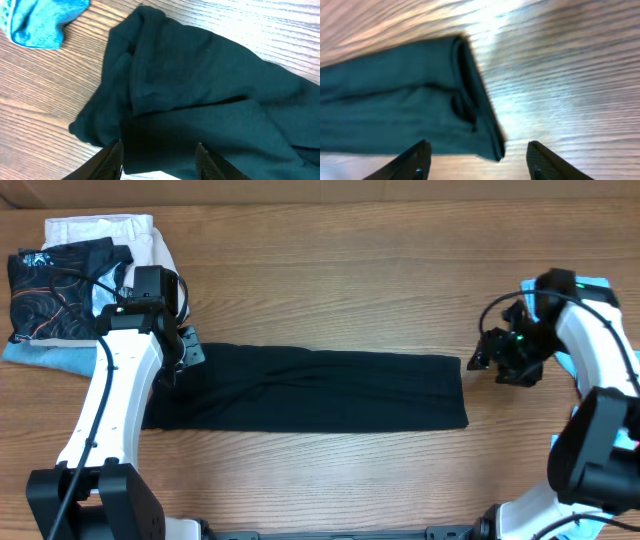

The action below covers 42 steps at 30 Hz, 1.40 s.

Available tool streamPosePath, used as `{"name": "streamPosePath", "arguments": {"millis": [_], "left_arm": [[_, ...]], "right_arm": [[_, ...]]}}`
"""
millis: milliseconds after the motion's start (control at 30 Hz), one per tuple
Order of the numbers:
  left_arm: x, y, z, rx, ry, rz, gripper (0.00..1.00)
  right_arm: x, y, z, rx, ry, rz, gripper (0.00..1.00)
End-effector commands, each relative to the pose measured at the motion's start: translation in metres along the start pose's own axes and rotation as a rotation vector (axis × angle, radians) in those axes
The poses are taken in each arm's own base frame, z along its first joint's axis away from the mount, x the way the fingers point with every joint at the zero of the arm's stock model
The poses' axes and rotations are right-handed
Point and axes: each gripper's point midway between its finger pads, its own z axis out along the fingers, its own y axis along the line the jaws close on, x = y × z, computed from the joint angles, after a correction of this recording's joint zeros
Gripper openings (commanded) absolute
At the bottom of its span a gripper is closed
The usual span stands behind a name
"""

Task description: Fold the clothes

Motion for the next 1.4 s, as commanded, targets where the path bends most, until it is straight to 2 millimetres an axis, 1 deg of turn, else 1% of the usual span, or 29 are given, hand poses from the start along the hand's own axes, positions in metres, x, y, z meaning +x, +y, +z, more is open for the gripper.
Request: {"name": "streamPosePath", "arguments": {"millis": [0,100,233,300,367,533,667,733,767,833,900,967,1067,1167,1233,1267,1300,1367], "left_arm": [[0.0,-0.01,-0.003,0.056,0.005,0.022,0.5],[0.001,-0.011,-0.003,0.064,0.01,0.022,0.51],[0.004,-0.01,-0.003,0.06,0.022,0.023,0.51],[0.006,-0.009,-0.003,0.058,0.028,0.024,0.51],[0.006,-0.009,-0.003,0.057,0.029,0.024,0.51],[0.007,-0.009,-0.003,0.056,0.033,0.025,0.51],[0.007,-0.009,-0.003,0.056,0.032,0.025,0.52],[0.007,-0.009,-0.003,0.056,0.033,0.025,0.52],[0.007,-0.009,-0.003,0.056,0.032,0.025,0.52],[0.007,-0.009,-0.003,0.055,0.033,0.025,0.52],[0.008,-0.009,-0.003,0.055,0.037,0.025,0.52],[0.009,-0.008,-0.003,0.053,0.042,0.026,0.52],[0.01,-0.008,-0.003,0.051,0.046,0.026,0.51],[0.011,-0.008,-0.003,0.051,0.048,0.027,0.52],[0.011,-0.007,-0.003,0.05,0.05,0.027,0.52],[0.011,-0.007,-0.003,0.05,0.051,0.027,0.52],[0.011,-0.007,-0.003,0.05,0.051,0.027,0.52],[0.012,-0.007,-0.003,0.049,0.053,0.027,0.51]], "right_arm": [[0.008,0.017,0.009,-0.119,0.027,-0.092,0.66],[0.013,0.016,0.024,-0.129,0.036,-0.094,0.69],[0.02,0.012,0.046,-0.127,0.045,-0.092,0.69],[0.019,0.008,0.057,-0.127,0.026,-0.094,0.66],[0.017,0.006,0.066,-0.128,0.006,-0.07,0.66],[0.024,0.013,0.078,-0.194,0.007,-0.056,0.64],[0.033,0.017,0.087,-0.194,0.033,-0.07,0.6],[0.036,0.022,0.091,-0.191,0.04,-0.093,0.51],[0.035,0.024,0.092,-0.19,0.037,-0.101,0.45],[0.032,0.026,0.093,-0.185,0.024,-0.092,0.28],[0.029,0.026,0.093,-0.183,0.014,-0.074,0.14],[0.024,0.023,0.093,-0.171,-0.002,-0.038,0.04],[0.013,0.012,0.084,-0.143,-0.033,-0.001,0.04],[-0.006,-0.006,0.063,-0.083,-0.081,0.043,0.04],[-0.021,-0.029,0.04,0.005,-0.12,0.119,0.04],[-0.026,-0.037,0.029,0.034,-0.136,0.143,0.04],[-0.032,-0.043,0.015,0.057,-0.153,0.16,0.04],[-0.04,-0.048,-0.009,0.095,-0.176,0.172,0.04]]}}
